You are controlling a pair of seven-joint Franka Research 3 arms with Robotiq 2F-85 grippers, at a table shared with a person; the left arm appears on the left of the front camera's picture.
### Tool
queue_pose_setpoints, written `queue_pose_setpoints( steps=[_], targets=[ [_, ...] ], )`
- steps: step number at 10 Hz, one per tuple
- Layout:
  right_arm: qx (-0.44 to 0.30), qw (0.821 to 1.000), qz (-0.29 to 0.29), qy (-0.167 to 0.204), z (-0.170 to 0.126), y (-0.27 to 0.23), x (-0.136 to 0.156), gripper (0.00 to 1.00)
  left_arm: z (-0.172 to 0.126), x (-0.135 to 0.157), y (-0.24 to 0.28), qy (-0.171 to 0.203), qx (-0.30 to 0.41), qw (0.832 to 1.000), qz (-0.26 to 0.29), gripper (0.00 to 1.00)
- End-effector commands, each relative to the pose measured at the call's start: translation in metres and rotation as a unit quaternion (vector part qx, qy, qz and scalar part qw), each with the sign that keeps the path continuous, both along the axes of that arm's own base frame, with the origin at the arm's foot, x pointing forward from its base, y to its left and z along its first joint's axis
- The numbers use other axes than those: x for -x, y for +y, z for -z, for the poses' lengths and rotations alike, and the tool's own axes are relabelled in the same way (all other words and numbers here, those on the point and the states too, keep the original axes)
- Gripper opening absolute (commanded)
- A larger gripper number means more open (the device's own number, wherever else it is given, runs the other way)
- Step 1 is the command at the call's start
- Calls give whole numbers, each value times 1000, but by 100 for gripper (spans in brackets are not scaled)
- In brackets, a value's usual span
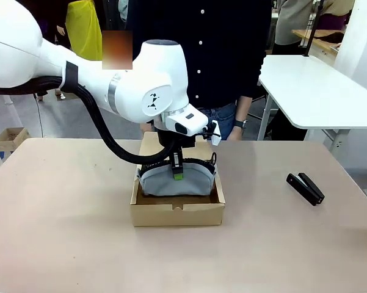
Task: Pack the items into the box.
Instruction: Pick up the item indicated by the person and place it inside the Mailer Box.
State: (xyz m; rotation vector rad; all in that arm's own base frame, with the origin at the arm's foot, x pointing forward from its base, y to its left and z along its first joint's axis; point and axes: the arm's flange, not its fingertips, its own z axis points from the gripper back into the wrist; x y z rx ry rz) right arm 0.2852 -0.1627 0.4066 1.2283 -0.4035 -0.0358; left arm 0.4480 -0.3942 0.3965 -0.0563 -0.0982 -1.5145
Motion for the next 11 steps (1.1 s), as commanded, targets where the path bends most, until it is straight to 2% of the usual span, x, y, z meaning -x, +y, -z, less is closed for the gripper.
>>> queue_pose_setpoints(
  steps=[1, 4, 5, 6, 7, 8, 9, 11],
  targets=[
    [3, 1000, -5, 7, -4, -1, 3, 100, -5, 1, -2, 8, -12, 1000, -12, 7],
    [3, 1000, -5, 7, -4, -1, 3, 100, -4, 1, -1, 10, -15, 1000, -14, 7],
    [3, 1000, -5, 7, -4, -1, 3, 100, -5, 1, -1, 8, -19, 1000, -14, 65],
    [3, 1000, -5, 7, -4, -1, 3, 100, -6, 1, 1, 5, -19, 1000, -17, 65],
    [3, 1000, -5, 7, -4, -1, 3, 100, -7, 1, 2, 4, -18, 1000, -20, 100],
    [3, 1000, -5, 7, -4, -1, 3, 100, -8, 1, 2, 4, -16, 1000, -21, 67],
    [3, 1000, -5, 7, -4, -1, 3, 100, -10, 1, 3, 3, -13, 1000, -24, 100],
    [3, 1000, -5, 7, -4, -1, 3, 100, -19, 4, 8, -9, 0, 999, -32, 100]
  ],
)
